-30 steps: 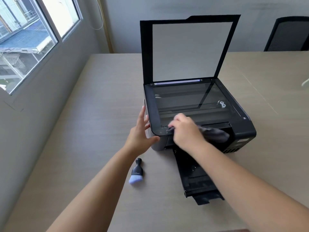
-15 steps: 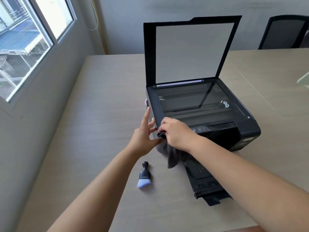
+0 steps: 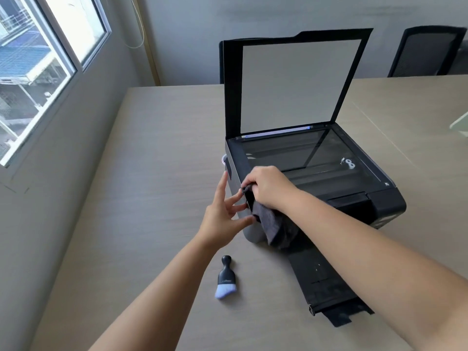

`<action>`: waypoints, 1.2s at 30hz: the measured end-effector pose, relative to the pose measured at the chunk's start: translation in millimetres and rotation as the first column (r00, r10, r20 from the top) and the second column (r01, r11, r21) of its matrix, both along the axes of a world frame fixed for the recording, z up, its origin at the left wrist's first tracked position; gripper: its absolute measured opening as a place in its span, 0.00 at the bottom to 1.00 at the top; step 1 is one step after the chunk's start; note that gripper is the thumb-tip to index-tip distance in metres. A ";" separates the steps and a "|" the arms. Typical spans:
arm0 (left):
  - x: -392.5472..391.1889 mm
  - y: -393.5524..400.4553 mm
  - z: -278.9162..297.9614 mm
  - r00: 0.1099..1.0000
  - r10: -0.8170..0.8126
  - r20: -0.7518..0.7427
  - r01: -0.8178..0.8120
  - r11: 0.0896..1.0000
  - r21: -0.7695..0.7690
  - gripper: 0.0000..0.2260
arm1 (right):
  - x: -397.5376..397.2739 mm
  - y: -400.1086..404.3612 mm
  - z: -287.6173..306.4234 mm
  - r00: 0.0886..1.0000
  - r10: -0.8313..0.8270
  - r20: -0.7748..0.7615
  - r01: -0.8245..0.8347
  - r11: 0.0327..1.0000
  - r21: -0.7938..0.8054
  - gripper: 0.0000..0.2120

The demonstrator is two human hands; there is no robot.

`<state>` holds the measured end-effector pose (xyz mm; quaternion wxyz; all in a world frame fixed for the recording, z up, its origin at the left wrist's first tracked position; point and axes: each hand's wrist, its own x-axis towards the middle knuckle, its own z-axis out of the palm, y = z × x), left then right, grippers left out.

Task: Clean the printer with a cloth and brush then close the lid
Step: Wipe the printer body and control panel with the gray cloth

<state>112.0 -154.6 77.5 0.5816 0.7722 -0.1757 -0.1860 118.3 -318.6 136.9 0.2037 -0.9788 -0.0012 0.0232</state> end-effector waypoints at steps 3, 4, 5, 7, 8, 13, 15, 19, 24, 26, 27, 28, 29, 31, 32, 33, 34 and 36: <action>-4.1 -3.3 -6.0 0.990 0.084 -0.114 -0.094 0.992 -0.085 0.52 | 27.8 2.8 2.5 0.999 -0.043 0.006 0.043 0.999 0.013 0.19; -6.3 -4.5 -7.8 0.983 0.105 -0.148 -0.121 0.987 -0.104 0.51 | 27.0 1.6 3.9 0.999 -0.043 -0.002 0.043 0.999 0.028 0.18; -9.3 -6.6 -8.5 0.974 0.130 -0.185 -0.155 0.980 -0.127 0.50 | 19.8 -1.3 4.8 0.999 -0.030 -0.016 0.031 0.998 0.048 0.17; -14.1 -12.0 -8.1 0.943 0.179 -0.279 -0.236 0.954 -0.184 0.46 | -9.4 -8.5 6.1 0.999 0.020 -0.048 -0.016 0.996 0.093 0.16; -16.3 -14.8 -7.0 0.928 0.188 -0.323 -0.264 0.941 -0.211 0.45 | -26.1 -11.9 6.7 0.996 0.050 -0.071 -0.042 0.993 0.110 0.16; -19.3 -24.4 -2.6 0.898 0.246 -0.366 -0.342 0.912 -0.225 0.39 | -33.1 -16.4 7.7 0.987 0.108 -0.115 -0.094 0.988 0.123 0.14; -19.3 -27.3 -1.7 0.885 0.288 -0.367 -0.376 0.905 -0.197 0.37 | -12.0 -13.3 7.5 0.990 0.095 -0.100 -0.083 0.990 0.118 0.13; -19.3 -31.1 0.4 0.874 0.329 -0.356 -0.409 0.895 -0.177 0.35 | 36.3 -13.7 5.4 0.998 0.008 -0.070 -0.001 0.995 0.100 0.12; -19.6 -31.4 1.8 0.878 0.336 -0.340 -0.411 0.894 -0.179 0.36 | 92.2 -13.3 0.5 0.995 -0.087 -0.045 0.091 0.991 0.095 0.10; -19.8 -32.1 2.2 0.880 0.341 -0.330 -0.411 0.895 -0.173 0.36 | 112.8 -13.0 0.4 0.995 -0.097 -0.036 0.100 0.992 0.078 0.11; -20.4 -32.5 1.1 0.880 0.342 -0.330 -0.412 0.895 -0.172 0.36 | 121.4 -12.8 0.6 0.994 -0.100 -0.033 0.102 0.993 0.062 0.12; -19.9 -32.9 -0.1 0.878 0.345 -0.332 -0.416 0.893 -0.173 0.35 | 131.0 -12.6 1.0 0.994 -0.103 -0.032 0.104 0.994 0.041 0.13; -20.5 -33.0 -0.8 0.878 0.345 -0.333 -0.416 0.893 -0.172 0.35 | 138.5 -12.9 1.2 0.994 -0.105 -0.029 0.106 0.994 0.021 0.14; -20.8 -33.0 -1.8 0.879 0.341 -0.334 -0.413 0.894 -0.174 0.35 | 148.9 -13.7 1.9 0.995 -0.102 -0.011 0.102 0.995 -0.003 0.15; -21.0 -32.9 -1.8 0.879 0.340 -0.335 -0.412 0.895 -0.173 0.35 | 151.1 -14.0 1.6 0.995 -0.095 -0.005 0.095 0.995 -0.005 0.16; -21.9 -32.1 -1.8 0.878 0.341 -0.337 -0.413 0.894 -0.172 0.35 | 150.8 -13.9 -0.2 0.996 -0.084 -0.001 0.084 0.996 -0.005 0.15; -21.5 -32.1 -1.3 0.880 0.337 -0.336 -0.410 0.895 -0.176 0.35 | 147.9 -14.6 -1.4 0.997 -0.075 0.002 0.075 0.997 -0.009 0.15; -21.7 -31.9 -1.0 0.882 0.329 -0.336 -0.404 0.896 -0.184 0.34 | 130.3 -16.2 -3.8 0.998 -0.057 0.003 0.057 0.998 -0.008 0.15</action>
